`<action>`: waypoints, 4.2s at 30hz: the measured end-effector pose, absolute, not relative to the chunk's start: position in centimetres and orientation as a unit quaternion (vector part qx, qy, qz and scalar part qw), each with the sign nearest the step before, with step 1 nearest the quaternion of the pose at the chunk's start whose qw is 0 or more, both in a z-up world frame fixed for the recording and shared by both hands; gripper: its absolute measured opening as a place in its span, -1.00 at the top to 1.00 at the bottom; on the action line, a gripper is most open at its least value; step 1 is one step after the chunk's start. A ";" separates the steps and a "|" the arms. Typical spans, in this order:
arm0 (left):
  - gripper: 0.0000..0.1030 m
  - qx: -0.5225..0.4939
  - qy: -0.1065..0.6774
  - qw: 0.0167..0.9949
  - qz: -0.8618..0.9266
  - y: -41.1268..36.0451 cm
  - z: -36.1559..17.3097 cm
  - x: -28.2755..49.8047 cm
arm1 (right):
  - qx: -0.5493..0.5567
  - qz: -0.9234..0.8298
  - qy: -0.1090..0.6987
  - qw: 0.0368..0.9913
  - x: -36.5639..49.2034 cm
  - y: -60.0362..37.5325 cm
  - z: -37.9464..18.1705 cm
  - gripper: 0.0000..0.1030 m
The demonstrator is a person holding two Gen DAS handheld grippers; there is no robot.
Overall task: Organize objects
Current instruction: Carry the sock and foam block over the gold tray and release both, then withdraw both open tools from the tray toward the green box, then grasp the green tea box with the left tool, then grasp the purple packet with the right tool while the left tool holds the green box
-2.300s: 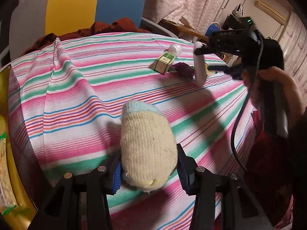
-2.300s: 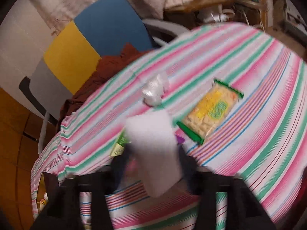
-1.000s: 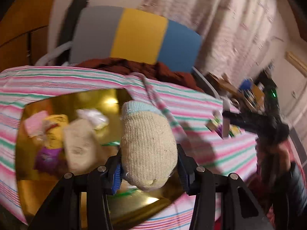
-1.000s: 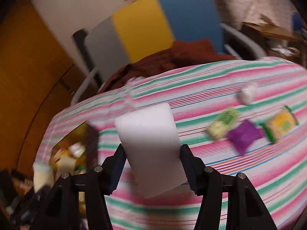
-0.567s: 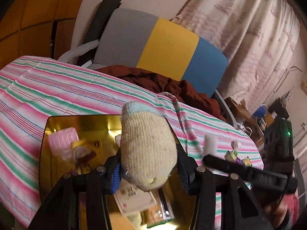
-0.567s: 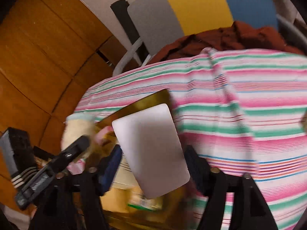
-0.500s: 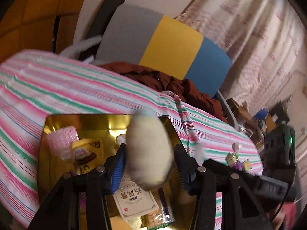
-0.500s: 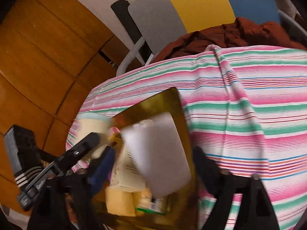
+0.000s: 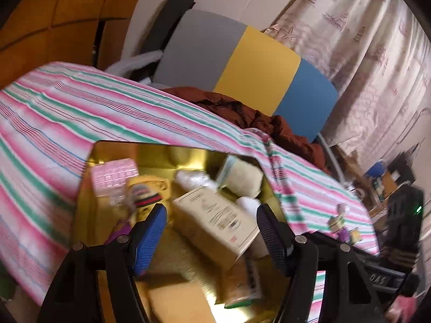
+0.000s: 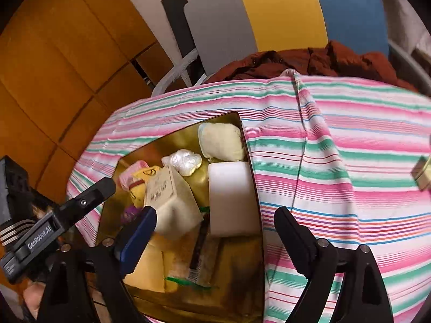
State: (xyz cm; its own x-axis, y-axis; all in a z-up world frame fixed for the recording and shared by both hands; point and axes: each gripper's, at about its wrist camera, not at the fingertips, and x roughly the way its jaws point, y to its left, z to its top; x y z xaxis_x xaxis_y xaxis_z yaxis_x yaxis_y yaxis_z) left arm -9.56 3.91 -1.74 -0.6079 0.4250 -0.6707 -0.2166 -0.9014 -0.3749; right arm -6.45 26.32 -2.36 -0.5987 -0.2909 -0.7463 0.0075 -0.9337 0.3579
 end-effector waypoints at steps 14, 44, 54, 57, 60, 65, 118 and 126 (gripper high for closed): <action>-0.35 -0.375 -0.050 0.125 0.917 3.6 -1.2 -5.5 | 0.407 -0.912 -0.012 0.042 -3.7 22.5 -1.0 -0.91; -0.35 -0.363 0.005 0.187 0.913 7.0 -0.6 -2.7 | 0.415 -0.904 0.036 -0.091 -2.0 35.1 0.1 -0.97; -0.35 -0.359 0.010 0.225 0.906 9.2 -0.4 -2.1 | 0.386 -0.849 -0.203 -0.298 2.2 52.4 -2.4 -0.99; -0.35 -0.358 0.016 0.241 0.902 10.2 -0.4 -1.9 | 0.355 -0.831 -0.262 -0.338 4.2 55.4 -2.4 -0.99; -0.35 -0.365 0.025 0.269 0.891 11.9 -0.4 -1.6 | 0.355 -0.808 -0.317 -0.348 5.4 57.2 -3.2 -0.99; -0.35 -0.361 0.052 0.300 0.881 15.2 -0.3 -1.2 | 0.353 -0.796 -0.355 -0.339 6.1 58.3 -3.7 -0.99; 0.38 -0.460 0.152 0.430 0.762 46.5 -10.6 -10.2 | 0.330 -0.760 -0.498 -0.257 7.4 60.0 -6.6 -0.99; 0.38 -0.474 0.129 0.388 0.780 40.2 -10.5 -6.8 | 0.357 -0.767 -0.464 -0.263 6.5 59.3 -6.7 -0.99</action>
